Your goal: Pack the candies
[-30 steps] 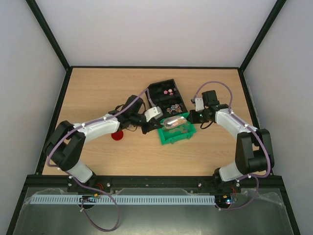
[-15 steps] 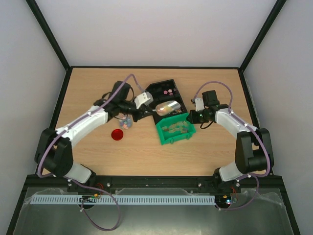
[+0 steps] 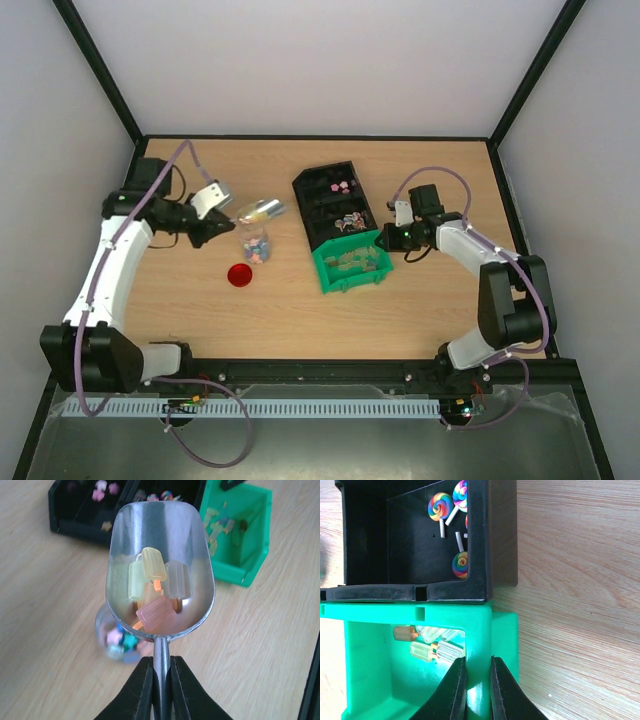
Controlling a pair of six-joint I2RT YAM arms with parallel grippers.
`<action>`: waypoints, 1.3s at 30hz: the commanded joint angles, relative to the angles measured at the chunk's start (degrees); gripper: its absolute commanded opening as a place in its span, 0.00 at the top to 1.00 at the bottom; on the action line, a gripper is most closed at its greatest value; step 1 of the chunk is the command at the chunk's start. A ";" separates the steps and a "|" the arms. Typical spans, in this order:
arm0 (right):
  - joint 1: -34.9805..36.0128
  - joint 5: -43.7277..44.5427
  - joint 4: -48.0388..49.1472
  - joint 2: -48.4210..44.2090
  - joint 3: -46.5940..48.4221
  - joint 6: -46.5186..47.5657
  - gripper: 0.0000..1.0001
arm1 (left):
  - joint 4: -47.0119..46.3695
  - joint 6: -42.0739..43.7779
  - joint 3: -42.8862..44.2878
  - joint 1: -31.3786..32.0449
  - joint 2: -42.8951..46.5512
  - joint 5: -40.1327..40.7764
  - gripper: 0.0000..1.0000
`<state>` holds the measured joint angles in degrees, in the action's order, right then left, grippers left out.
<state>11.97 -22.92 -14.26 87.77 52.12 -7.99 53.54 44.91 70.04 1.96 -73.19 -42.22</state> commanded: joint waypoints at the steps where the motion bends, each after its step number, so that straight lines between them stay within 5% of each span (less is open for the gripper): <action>1: 1.04 -3.21 2.21 0.75 2.35 -0.66 0.99 | 14.40 13.75 1.89 -6.18 1.73 2.56 0.98; 6: 1.04 -2.76 2.22 1.09 2.38 -0.05 0.99 | 19.62 20.74 3.26 -11.26 2.26 6.95 0.98; 16: 1.04 -3.19 2.04 1.34 2.50 0.28 0.99 | 19.94 21.50 6.08 -11.86 1.36 12.89 0.98; 39: 1.04 -3.54 1.43 1.72 2.63 0.97 0.99 | 17.70 17.47 10.54 -5.39 -3.67 22.09 0.98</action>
<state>12.78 -23.70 -13.34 89.06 52.86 -7.75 71.09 62.78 78.46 -4.38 -76.31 -22.11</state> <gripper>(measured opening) 0.083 0.086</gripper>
